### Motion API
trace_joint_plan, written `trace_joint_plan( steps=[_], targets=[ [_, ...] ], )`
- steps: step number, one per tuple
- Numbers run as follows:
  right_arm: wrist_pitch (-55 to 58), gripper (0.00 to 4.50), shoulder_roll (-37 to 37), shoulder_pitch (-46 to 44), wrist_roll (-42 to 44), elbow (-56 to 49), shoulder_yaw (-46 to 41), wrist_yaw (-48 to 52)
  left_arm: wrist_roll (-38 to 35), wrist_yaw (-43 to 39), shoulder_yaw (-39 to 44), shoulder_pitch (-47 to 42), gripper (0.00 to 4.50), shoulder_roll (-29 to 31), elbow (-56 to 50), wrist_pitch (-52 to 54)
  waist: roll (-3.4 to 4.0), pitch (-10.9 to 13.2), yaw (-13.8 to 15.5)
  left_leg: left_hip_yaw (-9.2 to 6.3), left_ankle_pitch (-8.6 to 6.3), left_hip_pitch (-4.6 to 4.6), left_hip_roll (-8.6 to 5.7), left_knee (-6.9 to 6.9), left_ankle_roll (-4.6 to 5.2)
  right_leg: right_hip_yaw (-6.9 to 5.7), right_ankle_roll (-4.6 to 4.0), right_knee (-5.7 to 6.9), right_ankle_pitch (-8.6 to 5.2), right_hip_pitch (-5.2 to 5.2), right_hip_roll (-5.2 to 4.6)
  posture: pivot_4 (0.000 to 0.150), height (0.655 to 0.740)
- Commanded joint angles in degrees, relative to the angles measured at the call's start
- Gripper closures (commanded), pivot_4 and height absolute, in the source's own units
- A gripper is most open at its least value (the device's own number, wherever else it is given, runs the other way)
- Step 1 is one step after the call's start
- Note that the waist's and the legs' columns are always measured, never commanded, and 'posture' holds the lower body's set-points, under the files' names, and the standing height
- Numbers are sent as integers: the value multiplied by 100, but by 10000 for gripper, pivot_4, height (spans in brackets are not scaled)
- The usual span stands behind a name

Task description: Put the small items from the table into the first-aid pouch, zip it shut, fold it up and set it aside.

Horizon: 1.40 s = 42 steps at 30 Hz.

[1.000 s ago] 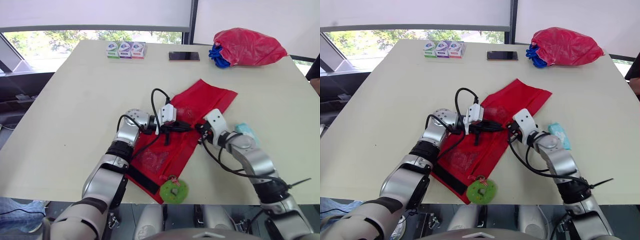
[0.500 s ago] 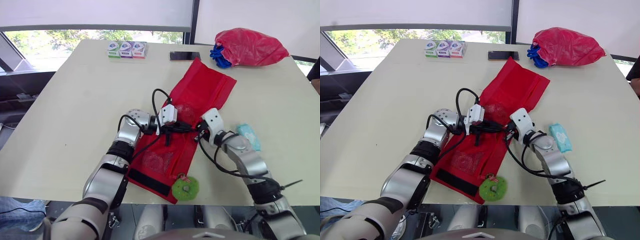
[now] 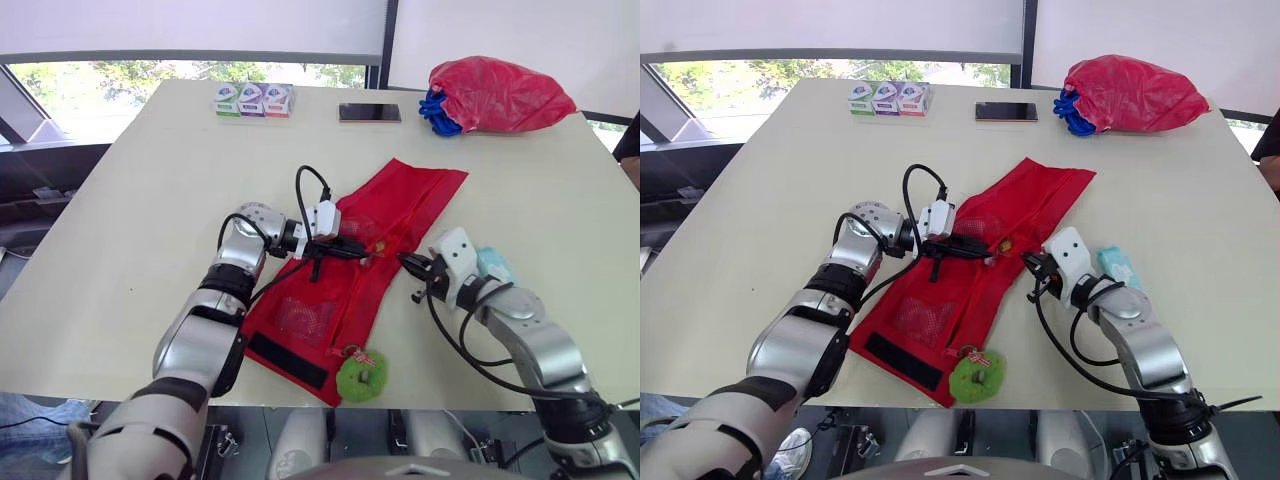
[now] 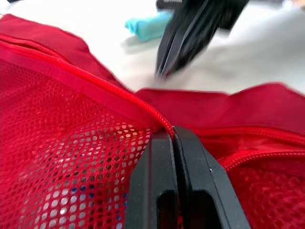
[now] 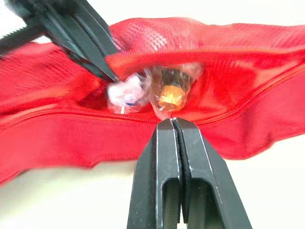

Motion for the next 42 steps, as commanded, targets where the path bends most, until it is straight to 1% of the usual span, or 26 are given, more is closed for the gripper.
trace_joint_plan(
  steps=[1,2,3,4,5,6,8,9,11,13,14,17,18,19,20,21,22,23,25,26,27,30,32,35,38,42],
  targets=[
    [-428,44685,-103,233,236,-415,-387,117,81,33,126,-339,45000,27,325,-240,0,0,-1,0,0,0,0,0,0,0,0,0,0,0,0,1500,7400],
    [-541,45000,-146,388,362,-518,-534,198,55,78,166,-370,40157,-24,349,-241,0,0,-2,1,0,0,0,0,0,0,0,0,0,0,0,1500,7400],
    [-620,45000,-175,493,452,-586,-632,256,36,108,192,-387,38942,-60,364,-249,0,0,-1,1,0,0,0,0,0,1,0,1,0,0,-1,1500,7400],
    [-700,45000,-190,586,557,-649,-726,314,2,101,218,-389,36303,-93,358,-231,0,0,16,1,0,0,0,0,0,1,0,0,0,0,-1,1500,7400],
    [-744,45000,-233,687,656,-734,-826,372,-63,66,259,-369,32011,-128,297,-149,-1,0,10,0,0,-1,0,1,0,0,0,-1,0,0,-1,1500,7400],
    [-797,45000,-279,794,790,-847,-954,448,-166,-39,302,-306,25958,-142,145,16,-1,0,9,1,0,-2,1,0,0,0,0,-1,0,1,-1,1500,7400],
    [-864,45000,-369,957,1035,-1036,-1166,582,-324,-202,370,-166,19026,-136,-174,282,-1,0,6,2,0,-2,1,1,1,2,1,-1,0,0,-3,1500,7400],
    [-874,45000,-433,1029,1155,-1142,-1266,648,-409,-280,392,-19,13617,-79,-471,454,-1,0,2,1,0,-2,2,1,0,1,1,-1,0,0,-2,1500,7400],
    [-846,45000,-553,1122,1378,-1295,-1451,760,-548,-351,406,306,5634,73,-1103,745,0,0,-22,1,0,-1,5,1,0,1,1,0,0,0,-1,1500,7400],
    [-780,45000,-730,1223,1687,-1410,-1664,926,-725,-272,428,792,166,269,-2045,1209,0,0,-28,3,0,3,15,1,0,5,0,3,0,0,0,1500,7400],
    [-737,45000,-859,1275,1866,-1455,-1797,1053,-859,-199,461,1145,166,407,-2673,1518,1,0,-39,3,0,3,18,0,0,6,0,3,0,0,0,1500,7400],
    [-602,36846,-1236,1355,2391,-1522,-2155,1351,-1136,144,605,2131,0,866,-4288,2283,4,1,-32,9,0,10,29,-4,0,17,-1,4,0,0,-1,1500,7400],
    [-545,30458,-1348,1320,2539,-1529,-2231,1400,-1177,361,695,2393,0,979,-4685,2523,3,1,-18,11,0,13,30,-4,0,18,-1,4,0,2,-4,1500,7400],
    [-478,28226,-1480,1237,2686,-1516,-2298,1479,-1217,650,848,2739,0,1092,-5154,2793,7,0,89,11,0,12,30,-3,0,17,-1,3,0,2,-4,1500,7400],
    [-446,23834,-1618,1101,2754,-1472,-2322,1559,-1233,1072,1069,3206,0,1203,-5750,3141,8,-3,97,10,0,15,29,1,-1,19,-1,-1,0,7,-5,1500,7400],
    [-433,21735,-1722,946,2803,-1411,-2311,1603,-1284,1459,1308,3657,0,1280,-6292,3471,9,-2,91,10,0,18,26,0,-1,20,-1,-1,0,11,-7,1500,7400],
    [-426,16990,-1783,829,2841,-1358,-2291,1623,-1342,1757,1504,4011,0,1331,-6704,3729,10,-1,54,11,-1,18,27,0,-1,23,-1,-3,0,9,-7,1500,7400],
    [-410,15971,-1815,727,2888,-1319,-2258,1631,-1332,2059,1686,4297,0,1346,-6994,3899,10,-1,-9,18,-1,17,27,-4,0,29,-1,-5,0,6,-7,1500,7400],
    [-378,6352,-1836,545,3010,-1255,-2172,1668,-1317,2711,2027,4792,0,1282,-7455,4270,7,0,2,20,-2,22,29,-10,-1,35,-1,-4,0,7,-13,1500,7400],
    [-369,2640,-1837,458,3061,-1231,-2113,1698,-1337,2987,2177,5044,0,1228,-7686,4413,6,1,43,13,-2,20,30,-10,-1,27,-1,-4,0,6,-10,1500,7400],
    [-361,471,-1842,390,3096,-1209,-2052,1742,-1361,3151,2294,5319,0,1168,-7911,4357,7,0,72,-1,-1,16,31,-10,-2,11,-2,-4,-1,6,-10,1500,7400],
    [-354,471,-1874,249,3144,-1132,-1913,1874,-1356,3811,2671,6018,0,803,-8402,4178,10,-2,137,3,0,21,31,-9,-3,11,-13,-4,-8,11,-12,1500,7400],
    [-335,471,-1886,99,3143,-1046,-1819,1918,-1117,4239,2826,6558,0,591,-8667,4026,7,-3,135,10,-1,20,30,-9,-3,16,-23,-8,-13,12,-15,1500,7400],
    [-361,471,-1884,-98,3091,-908,-1683,2010,-963,4880,2910,7229,0,236,-9084,4134,8,-3,137,14,-1,19,29,-9,-2,19,-24,-9,-13,9,-16,1500,7400],
    [-342,471,-1870,-324,3086,-830,-1521,2085,-922,5424,2820,7733,0,-100,-9318,4492,8,-4,154,10,-1,19,29,-9,-2,15,-26,-8,-14,10,-16,1500,7400],
    [-321,471,-1866,-468,3091,-834,-1400,2105,-988,5860,2598,8045,0,-298,-9580,5134,7,-5,147,12,-1,20,28,-9,-2,16,-26,-8,-15,10,-14,1500,7400]
  ],
)
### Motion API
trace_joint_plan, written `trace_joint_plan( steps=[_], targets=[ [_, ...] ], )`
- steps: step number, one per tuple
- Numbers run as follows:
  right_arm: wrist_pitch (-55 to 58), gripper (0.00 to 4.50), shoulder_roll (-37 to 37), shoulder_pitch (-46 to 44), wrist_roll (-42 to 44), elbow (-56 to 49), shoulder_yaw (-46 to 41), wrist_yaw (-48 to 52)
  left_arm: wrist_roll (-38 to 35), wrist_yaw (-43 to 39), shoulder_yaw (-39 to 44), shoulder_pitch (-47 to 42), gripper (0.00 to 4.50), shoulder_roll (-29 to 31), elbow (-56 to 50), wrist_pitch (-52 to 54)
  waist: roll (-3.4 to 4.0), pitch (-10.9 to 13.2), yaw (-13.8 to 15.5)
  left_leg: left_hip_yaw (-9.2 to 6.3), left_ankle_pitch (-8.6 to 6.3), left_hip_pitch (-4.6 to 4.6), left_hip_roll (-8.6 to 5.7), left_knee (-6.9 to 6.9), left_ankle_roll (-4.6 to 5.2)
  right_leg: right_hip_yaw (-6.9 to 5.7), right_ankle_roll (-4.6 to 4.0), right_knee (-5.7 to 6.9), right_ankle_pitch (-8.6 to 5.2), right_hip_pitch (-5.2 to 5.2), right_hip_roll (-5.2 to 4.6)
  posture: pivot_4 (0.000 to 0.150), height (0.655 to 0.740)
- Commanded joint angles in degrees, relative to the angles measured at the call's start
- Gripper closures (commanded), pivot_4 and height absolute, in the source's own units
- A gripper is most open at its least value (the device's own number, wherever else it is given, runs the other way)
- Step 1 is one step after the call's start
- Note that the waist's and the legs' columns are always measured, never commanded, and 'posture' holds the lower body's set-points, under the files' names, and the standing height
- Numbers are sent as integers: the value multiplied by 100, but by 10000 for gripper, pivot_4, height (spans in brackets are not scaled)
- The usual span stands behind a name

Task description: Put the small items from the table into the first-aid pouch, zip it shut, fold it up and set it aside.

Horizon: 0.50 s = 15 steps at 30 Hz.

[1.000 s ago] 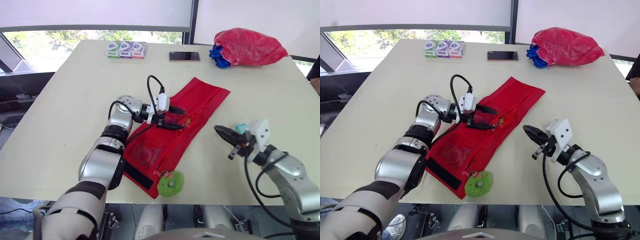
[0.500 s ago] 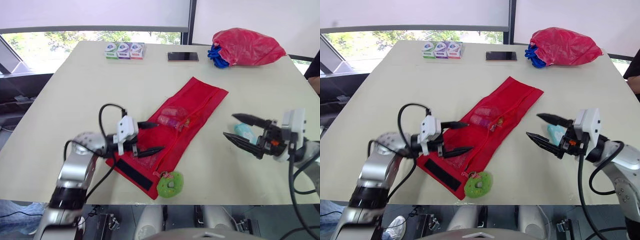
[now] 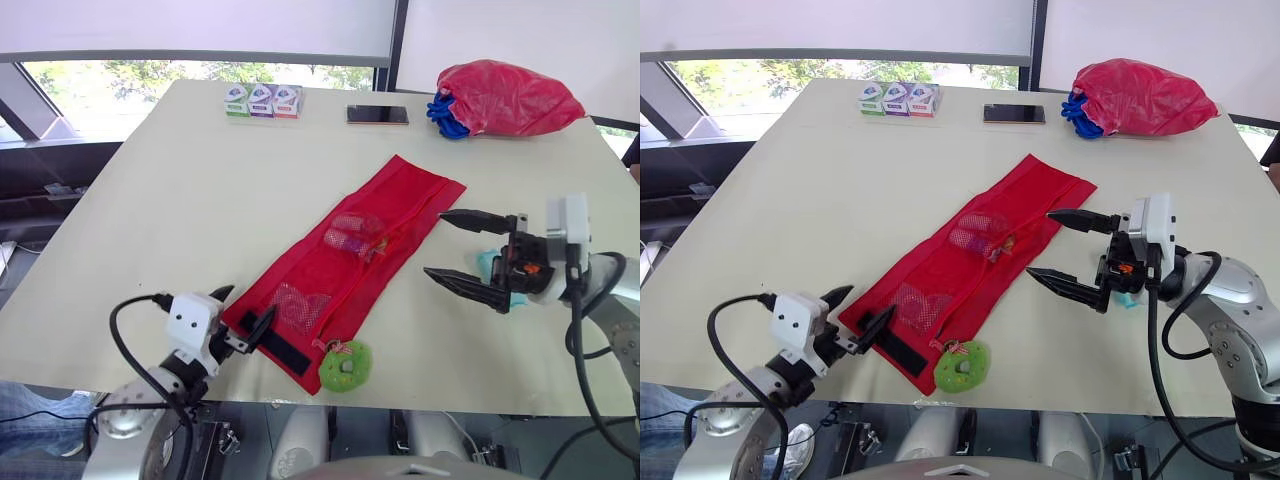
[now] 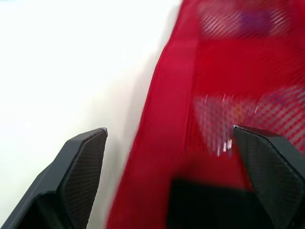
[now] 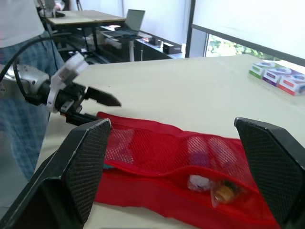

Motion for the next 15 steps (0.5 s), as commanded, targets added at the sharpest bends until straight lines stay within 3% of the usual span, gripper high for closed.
trace_joint_plan(
  steps=[1,8,11,14,15],
  targets=[
    [-25,471,-18,-134,60,-105,21,65,-106,345,-180,193,0,-52,-493,645,4,-1,-10,-1,0,0,0,0,0,0,0,0,0,0,0,1500,7400],
    [35,471,-11,-225,102,-257,106,-25,-332,676,-329,197,0,-31,-696,1491,14,-8,-20,17,-2,5,-3,0,3,16,1,-1,0,-2,1,1500,7400],
    [49,0,-4,-274,108,-281,131,-47,-369,822,-279,196,7165,-42,-703,1694,23,-14,-18,17,-2,7,-3,-1,3,17,1,-1,0,-1,1,1500,7400],
    [34,0,-20,-308,79,-282,166,-38,-426,799,-337,303,18487,3,-730,1780,27,-18,-18,18,-2,8,-4,-1,3,18,1,-1,-1,-1,2,1500,7400],
    [31,0,-22,-322,71,-280,178,-39,-401,788,-375,330,24178,41,-723,1765,29,-20,-18,20,-2,8,-4,-1,4,20,1,-1,-1,-1,1,1500,7400]
  ],
)
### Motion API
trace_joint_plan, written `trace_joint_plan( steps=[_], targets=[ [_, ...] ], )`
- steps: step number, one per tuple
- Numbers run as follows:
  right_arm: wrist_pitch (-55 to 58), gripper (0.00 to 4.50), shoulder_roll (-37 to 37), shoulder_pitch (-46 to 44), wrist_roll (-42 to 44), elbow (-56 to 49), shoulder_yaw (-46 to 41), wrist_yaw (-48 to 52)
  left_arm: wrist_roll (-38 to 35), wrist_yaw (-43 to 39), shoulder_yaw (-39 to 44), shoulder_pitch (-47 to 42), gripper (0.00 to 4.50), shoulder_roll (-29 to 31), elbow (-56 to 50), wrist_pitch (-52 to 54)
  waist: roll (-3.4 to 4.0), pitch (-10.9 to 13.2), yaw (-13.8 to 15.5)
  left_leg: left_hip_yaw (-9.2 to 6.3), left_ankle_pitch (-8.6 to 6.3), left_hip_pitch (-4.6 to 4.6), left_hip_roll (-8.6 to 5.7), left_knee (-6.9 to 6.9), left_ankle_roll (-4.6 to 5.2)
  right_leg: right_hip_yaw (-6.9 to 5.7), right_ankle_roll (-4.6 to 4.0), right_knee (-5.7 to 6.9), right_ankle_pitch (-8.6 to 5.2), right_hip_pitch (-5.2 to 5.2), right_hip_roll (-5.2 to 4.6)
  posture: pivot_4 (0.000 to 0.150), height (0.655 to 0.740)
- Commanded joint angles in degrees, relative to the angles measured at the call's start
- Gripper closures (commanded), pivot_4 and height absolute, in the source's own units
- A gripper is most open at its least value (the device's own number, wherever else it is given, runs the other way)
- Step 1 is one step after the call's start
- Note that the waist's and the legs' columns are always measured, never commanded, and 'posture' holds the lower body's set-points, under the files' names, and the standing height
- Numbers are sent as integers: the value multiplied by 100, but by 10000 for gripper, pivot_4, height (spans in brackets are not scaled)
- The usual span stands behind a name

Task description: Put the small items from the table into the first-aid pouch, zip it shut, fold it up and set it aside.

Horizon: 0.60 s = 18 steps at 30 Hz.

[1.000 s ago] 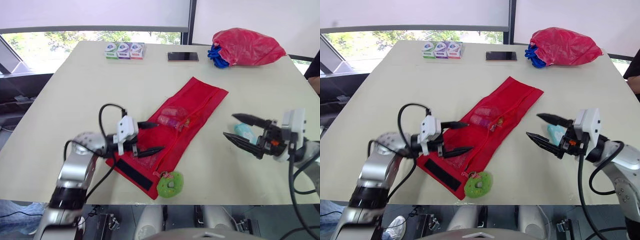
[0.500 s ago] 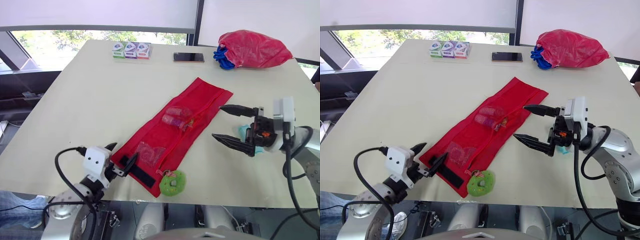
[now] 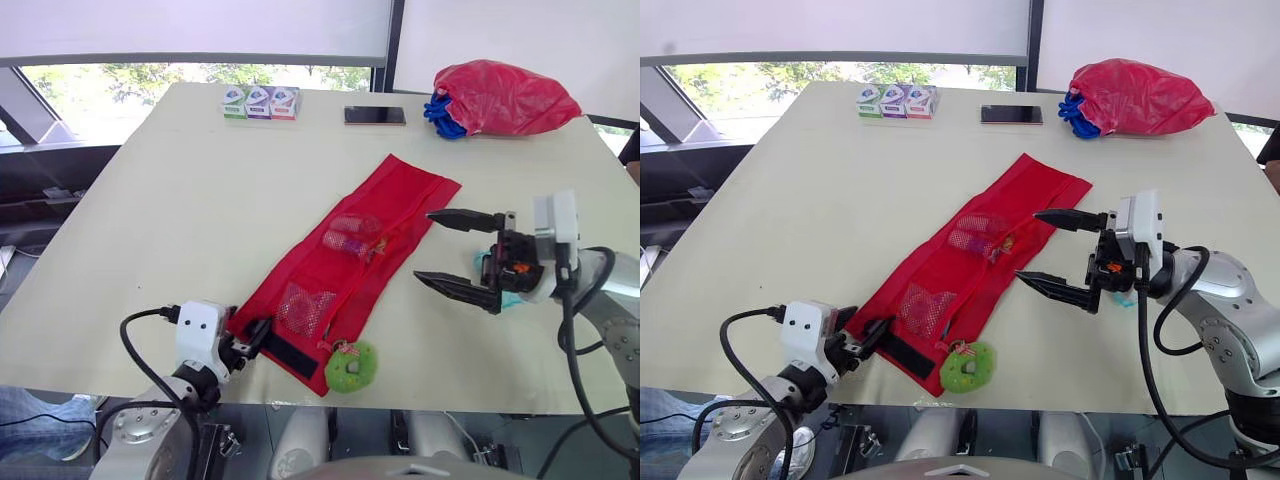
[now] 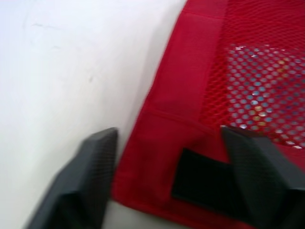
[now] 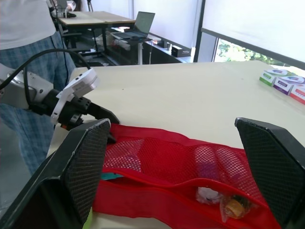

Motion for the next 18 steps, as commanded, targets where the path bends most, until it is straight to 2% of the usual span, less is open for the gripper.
trace_joint_plan(
  steps=[1,4,5,10,14,18],
  targets=[
    [-33,0,-20,-157,50,-193,-46,-13,-17,-72,-205,247,29054,121,28,120,7,-5,0,1,0,1,0,0,0,1,0,0,0,0,0,1500,7400],
    [-20,0,-1,-216,41,-197,-14,-42,34,-163,-212,312,42820,301,150,-32,16,-11,1,5,-1,5,0,-2,2,5,-1,0,-1,1,0,1500,7400],
    [-15,0,2,-233,40,-197,-4,-51,27,-197,-189,331,44405,365,193,-85,17,-12,2,6,-2,6,0,-3,2,7,-1,0,-1,0,0,1500,7400],
    [-60,0,64,-303,-27,-163,115,-84,188,-803,29,154,44405,1155,920,-738,21,-15,0,14,-2,15,0,-9,3,13,-2,0,-2,1,0,1500,7400],
    [-91,0,175,-324,-79,-176,226,-120,292,-1768,78,-622,44405,2107,2203,-1704,35,-20,12,22,-2,35,2,-20,3,16,0,2,-5,2,3,1500,7400],
    [-96,0,224,-327,-99,-179,236,-163,599,-2595,-210,-1579,44405,2872,3592,-2742,36,-19,21,30,-2,38,7,-23,2,20,-3,5,-5,1,4,1500,7400]
  ],
)
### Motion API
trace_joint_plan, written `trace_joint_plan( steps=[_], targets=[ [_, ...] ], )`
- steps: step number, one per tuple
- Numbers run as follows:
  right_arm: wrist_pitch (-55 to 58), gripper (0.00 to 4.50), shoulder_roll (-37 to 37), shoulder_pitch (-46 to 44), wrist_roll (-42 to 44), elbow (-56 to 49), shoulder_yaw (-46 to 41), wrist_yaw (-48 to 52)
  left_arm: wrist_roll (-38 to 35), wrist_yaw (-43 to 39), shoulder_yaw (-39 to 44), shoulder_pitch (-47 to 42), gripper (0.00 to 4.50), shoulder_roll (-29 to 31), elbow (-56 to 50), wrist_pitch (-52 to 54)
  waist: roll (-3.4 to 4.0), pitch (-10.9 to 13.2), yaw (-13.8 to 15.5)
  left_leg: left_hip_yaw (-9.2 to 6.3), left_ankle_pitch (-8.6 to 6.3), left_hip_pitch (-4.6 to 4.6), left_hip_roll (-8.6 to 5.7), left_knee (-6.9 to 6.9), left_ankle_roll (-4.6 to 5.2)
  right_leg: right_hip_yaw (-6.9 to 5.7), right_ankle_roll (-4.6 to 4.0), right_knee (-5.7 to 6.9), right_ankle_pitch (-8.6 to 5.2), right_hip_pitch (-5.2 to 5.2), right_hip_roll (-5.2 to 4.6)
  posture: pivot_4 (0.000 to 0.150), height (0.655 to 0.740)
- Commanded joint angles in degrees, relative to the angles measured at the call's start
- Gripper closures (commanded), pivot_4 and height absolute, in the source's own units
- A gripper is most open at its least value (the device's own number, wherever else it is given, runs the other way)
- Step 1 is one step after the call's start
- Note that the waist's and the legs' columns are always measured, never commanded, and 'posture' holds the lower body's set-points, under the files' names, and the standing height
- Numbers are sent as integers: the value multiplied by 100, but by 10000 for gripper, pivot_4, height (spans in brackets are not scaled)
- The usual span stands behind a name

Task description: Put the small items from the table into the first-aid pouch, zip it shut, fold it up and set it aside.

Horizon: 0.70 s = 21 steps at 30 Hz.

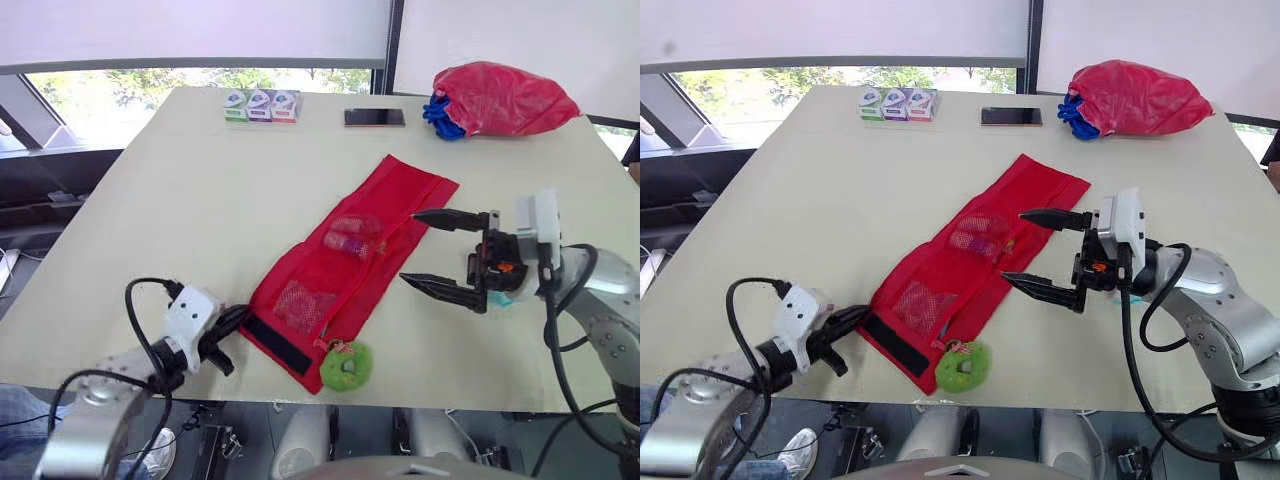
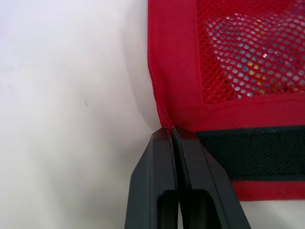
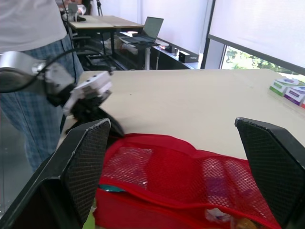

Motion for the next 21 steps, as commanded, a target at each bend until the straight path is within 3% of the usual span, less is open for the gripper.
trace_joint_plan(
  steps=[1,5,11,21],
  targets=[
    [-93,0,26,-84,10,-174,-103,-50,528,-751,-236,-1041,44405,725,1848,-979,2,0,4,-3,1,-1,1,-1,-1,-5,-1,0,0,-1,4,1500,7400],
    [-133,0,-33,57,-87,-119,-241,-106,940,-1097,-637,-2663,44405,1044,3862,-1825,-8,3,5,2,1,-3,1,-6,-1,-3,-2,-1,1,-5,6,1500,7400],
    [-199,0,-187,381,-258,-100,-516,-175,1657,-910,-1174,-4718,44405,1009,6477,-2735,-33,10,-54,28,0,-6,-11,-8,1,15,25,0,18,-9,11,1500,7400],
    [-317,0,-300,974,-663,-20,-919,-428,2445,-320,-1701,-6822,44405,250,8648,-3478,-87,24,21,55,0,-18,-13,-7,1,12,27,-1,19,-11,10,1500,7400]
  ],
)
